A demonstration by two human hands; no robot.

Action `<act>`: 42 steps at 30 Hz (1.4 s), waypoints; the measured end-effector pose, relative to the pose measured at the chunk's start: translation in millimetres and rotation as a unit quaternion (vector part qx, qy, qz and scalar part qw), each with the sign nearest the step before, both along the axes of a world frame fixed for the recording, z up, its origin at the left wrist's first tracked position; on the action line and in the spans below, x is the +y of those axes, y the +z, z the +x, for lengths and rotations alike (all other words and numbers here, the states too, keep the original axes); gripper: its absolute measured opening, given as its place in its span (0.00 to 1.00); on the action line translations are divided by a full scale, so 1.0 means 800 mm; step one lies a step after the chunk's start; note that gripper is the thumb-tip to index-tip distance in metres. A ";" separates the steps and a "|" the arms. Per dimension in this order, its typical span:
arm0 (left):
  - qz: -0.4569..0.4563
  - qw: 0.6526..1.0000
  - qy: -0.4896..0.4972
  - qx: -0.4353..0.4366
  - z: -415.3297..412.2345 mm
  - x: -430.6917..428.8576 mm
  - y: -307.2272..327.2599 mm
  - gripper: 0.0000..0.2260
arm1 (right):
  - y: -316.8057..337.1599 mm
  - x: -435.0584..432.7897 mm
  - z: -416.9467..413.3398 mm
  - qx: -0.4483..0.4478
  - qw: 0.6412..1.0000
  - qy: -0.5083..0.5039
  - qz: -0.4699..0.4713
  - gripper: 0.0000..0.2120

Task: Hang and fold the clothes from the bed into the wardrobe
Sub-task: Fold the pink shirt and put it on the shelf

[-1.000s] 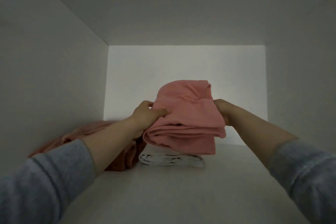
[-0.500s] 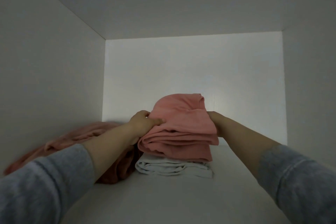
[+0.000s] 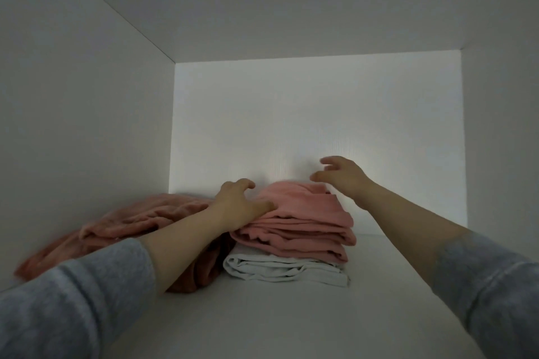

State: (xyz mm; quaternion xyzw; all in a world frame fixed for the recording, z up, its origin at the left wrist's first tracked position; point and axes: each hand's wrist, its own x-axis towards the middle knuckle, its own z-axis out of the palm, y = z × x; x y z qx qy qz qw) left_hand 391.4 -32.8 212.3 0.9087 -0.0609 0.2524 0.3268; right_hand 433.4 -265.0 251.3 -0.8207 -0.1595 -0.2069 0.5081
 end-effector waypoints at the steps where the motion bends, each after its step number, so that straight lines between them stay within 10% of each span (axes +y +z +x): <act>1: 0.028 0.999 -0.015 -0.013 -0.003 -0.001 -0.001 0.33 | 0.001 0.006 -0.003 -0.061 0.996 0.003 -0.066 0.23; 7: 0.199 0.976 -0.077 0.036 -0.010 -0.013 -0.013 0.32 | -0.038 0.039 0.007 -0.041 0.922 0.025 -0.384 0.24; 16: 0.286 0.948 -0.079 0.115 -0.012 -0.018 -0.027 0.30 | -0.064 0.039 0.009 -0.005 0.886 0.019 -0.464 0.28; 24: 0.308 0.942 -0.085 0.103 -0.024 -0.018 -0.025 0.26 | -0.059 0.039 -0.012 -0.023 0.913 0.009 -0.408 0.24; 42: -0.106 0.966 -0.191 -0.137 -0.218 0.014 -0.006 0.16 | -0.036 0.043 -0.289 -0.158 0.976 -0.126 -0.078 0.14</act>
